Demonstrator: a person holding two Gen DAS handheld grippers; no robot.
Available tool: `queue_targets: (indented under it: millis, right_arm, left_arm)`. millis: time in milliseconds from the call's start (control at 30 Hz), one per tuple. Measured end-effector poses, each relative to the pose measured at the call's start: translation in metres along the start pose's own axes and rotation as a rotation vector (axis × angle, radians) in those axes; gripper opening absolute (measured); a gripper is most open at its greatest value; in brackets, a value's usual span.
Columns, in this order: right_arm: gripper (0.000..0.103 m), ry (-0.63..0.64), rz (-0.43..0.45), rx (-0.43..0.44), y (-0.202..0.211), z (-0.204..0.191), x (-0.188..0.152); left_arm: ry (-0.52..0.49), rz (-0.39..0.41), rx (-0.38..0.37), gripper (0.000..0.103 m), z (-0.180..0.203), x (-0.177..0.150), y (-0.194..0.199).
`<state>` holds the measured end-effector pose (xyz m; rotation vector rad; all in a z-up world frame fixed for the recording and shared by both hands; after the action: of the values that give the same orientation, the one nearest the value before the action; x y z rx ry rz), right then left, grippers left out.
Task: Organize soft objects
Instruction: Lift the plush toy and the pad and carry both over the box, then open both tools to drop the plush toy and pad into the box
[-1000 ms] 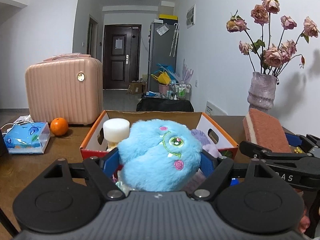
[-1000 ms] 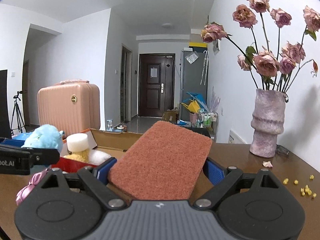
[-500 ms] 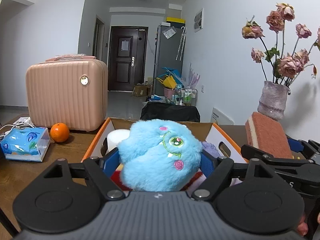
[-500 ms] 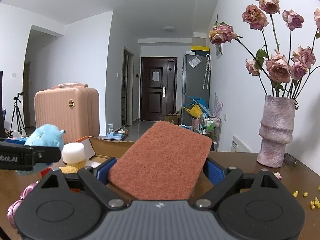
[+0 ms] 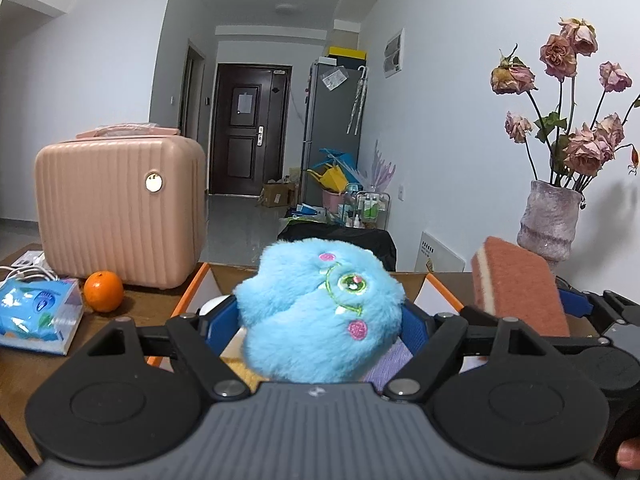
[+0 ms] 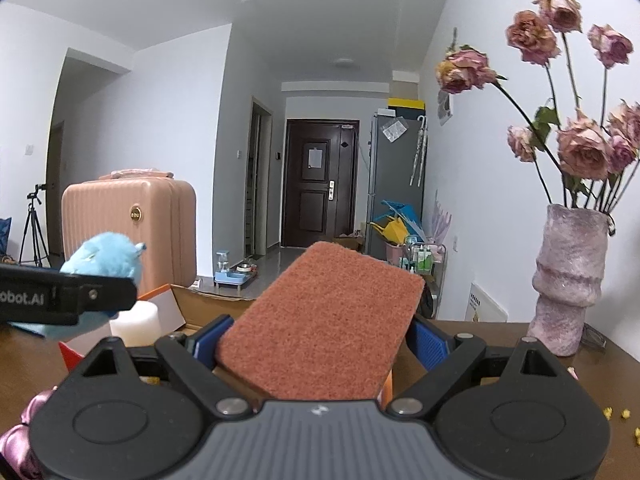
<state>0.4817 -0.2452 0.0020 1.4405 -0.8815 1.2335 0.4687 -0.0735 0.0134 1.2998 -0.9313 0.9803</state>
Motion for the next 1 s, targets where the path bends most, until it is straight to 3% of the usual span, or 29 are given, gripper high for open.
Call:
queue_targets:
  millis: [1000]
  right_arm:
    - [0.093,0.052,-0.118,0.012,-0.083,0.004,0.0]
  left_arm:
    - [-0.03,-0.019,0.021,0.082,-0.004,0.018,-0.083]
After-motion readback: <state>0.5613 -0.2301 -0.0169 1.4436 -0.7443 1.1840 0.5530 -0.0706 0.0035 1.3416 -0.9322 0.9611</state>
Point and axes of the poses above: each gripper's, at about its wrist camera, not at the fingertips, and y roughly against the way its jaws point, z to its right, x to its top, the point moved 5 cm from there along -y, roughly the way its jaws point, and after that the axes turned 6 degrees about x, right-handed, at the moved point
